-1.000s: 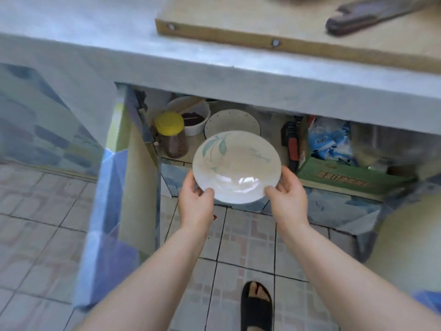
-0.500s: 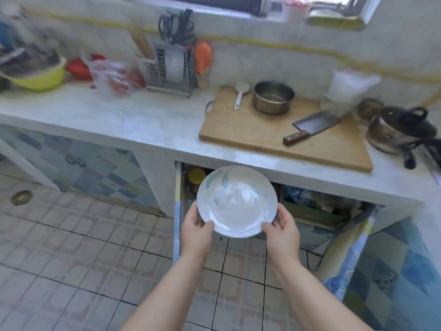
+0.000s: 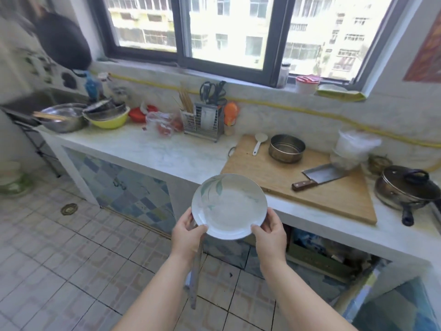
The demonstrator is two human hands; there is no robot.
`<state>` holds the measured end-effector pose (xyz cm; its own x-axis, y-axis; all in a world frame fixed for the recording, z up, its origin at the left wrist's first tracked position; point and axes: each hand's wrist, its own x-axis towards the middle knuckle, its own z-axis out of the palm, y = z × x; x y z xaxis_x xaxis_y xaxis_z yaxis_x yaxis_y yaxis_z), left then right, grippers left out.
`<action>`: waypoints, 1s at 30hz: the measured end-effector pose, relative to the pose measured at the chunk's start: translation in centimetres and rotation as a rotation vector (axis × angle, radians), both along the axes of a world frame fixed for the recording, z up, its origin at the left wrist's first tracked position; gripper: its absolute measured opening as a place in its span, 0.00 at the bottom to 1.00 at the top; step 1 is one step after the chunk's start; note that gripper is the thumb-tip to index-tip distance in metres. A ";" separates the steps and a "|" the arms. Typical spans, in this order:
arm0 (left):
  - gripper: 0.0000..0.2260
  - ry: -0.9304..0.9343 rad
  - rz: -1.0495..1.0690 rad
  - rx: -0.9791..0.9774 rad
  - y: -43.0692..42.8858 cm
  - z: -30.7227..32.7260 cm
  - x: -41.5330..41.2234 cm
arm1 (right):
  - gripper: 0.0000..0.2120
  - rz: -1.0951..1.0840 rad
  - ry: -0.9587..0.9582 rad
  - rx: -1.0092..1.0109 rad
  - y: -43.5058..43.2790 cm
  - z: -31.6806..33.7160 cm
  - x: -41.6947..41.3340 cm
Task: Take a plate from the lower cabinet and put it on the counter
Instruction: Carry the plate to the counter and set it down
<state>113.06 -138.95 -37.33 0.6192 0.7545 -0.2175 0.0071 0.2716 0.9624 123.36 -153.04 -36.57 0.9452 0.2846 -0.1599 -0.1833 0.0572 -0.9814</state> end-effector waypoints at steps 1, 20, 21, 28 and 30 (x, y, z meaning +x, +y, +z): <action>0.25 -0.005 0.013 0.002 0.6 0.4 -0.3 | 0.28 0.016 -0.002 0.004 0.6 0.4 -0.1; 0.27 -0.054 0.106 0.078 23.8 4.5 -3.7 | 0.29 0.144 0.000 0.087 24.0 3.2 -2.3; 0.27 -0.046 0.098 0.081 25.8 4.6 -3.8 | 0.29 0.143 0.007 0.089 25.7 3.2 -2.5; 0.28 -0.015 0.048 0.108 37.1 5.0 -4.3 | 0.29 0.100 0.003 0.092 36.4 3.6 -4.1; 0.28 -0.009 0.038 0.110 39.3 4.7 -4.2 | 0.29 0.088 0.014 0.098 38.6 3.5 -4.2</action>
<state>108.84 -99.61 -32.65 0.5912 0.7965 -0.1264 -0.0102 0.1641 0.9864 119.19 -114.48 -33.11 0.9137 0.3814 -0.1403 -0.2055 0.1358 -0.9692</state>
